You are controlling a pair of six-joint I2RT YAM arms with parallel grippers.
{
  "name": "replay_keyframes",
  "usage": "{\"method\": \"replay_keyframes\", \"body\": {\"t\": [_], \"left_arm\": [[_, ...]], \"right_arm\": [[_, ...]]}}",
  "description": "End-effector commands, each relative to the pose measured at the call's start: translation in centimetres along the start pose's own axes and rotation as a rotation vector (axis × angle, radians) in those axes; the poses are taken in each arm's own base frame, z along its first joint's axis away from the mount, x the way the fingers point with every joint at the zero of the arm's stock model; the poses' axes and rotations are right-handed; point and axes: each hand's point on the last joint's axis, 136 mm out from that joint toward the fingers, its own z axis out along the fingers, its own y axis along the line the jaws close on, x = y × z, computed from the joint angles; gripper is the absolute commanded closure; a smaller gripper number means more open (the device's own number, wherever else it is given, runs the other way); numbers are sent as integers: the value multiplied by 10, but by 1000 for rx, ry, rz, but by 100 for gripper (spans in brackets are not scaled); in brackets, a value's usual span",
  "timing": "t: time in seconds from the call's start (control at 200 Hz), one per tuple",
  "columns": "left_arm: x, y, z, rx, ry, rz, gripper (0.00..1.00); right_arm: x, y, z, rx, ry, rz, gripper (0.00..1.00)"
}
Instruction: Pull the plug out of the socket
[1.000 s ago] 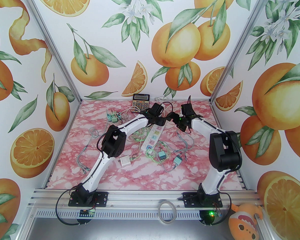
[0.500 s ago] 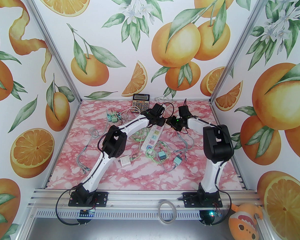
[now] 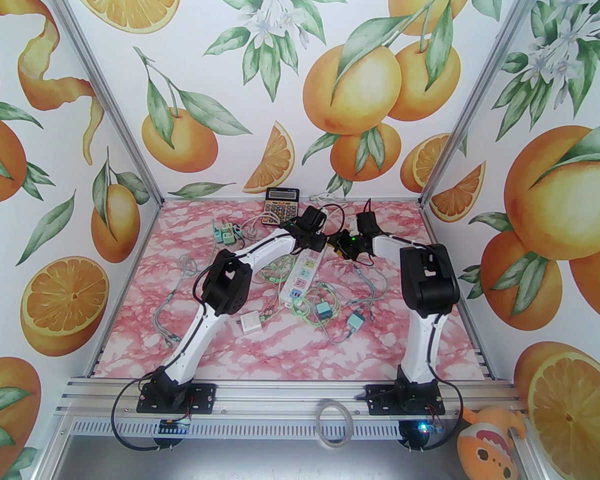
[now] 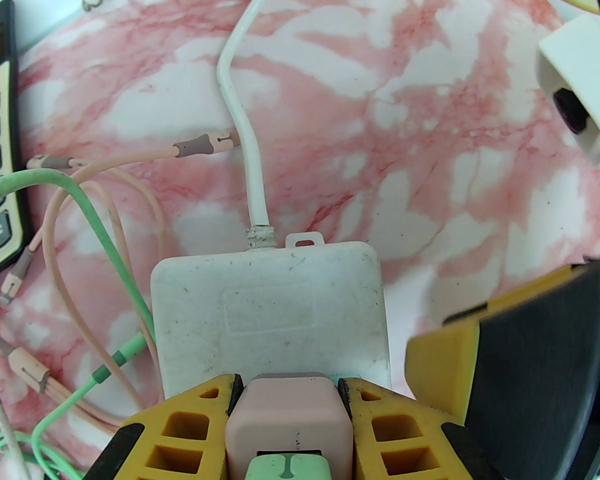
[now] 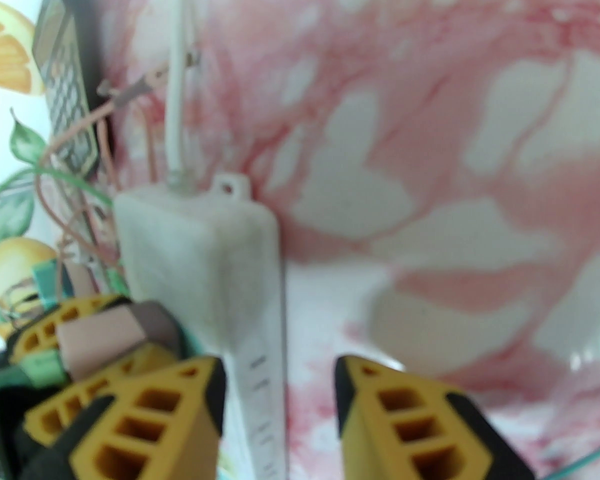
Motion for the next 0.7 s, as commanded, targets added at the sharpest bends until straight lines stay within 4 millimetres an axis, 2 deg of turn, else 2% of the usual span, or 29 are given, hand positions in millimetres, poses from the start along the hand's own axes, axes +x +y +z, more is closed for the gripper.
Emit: {"method": "replay_keyframes", "body": {"t": [0.0,0.165,0.355,0.52,0.696], "left_arm": [[-14,-18,-31,53,-26,40,72],[-12,-18,-35,53,-26,44,72],[-13,-19,-35,58,-31,27,72],[-12,-20,-36,60,-27,31,72],[-14,-23,-38,61,-33,29,72]], "right_arm": [[-14,23,-1,-158,-24,22,58],[-19,22,-8,-166,-29,21,59],[-2,9,4,-117,35,24,61],[25,-15,17,-24,117,27,64],[35,-43,19,95,134,46,66]]}}
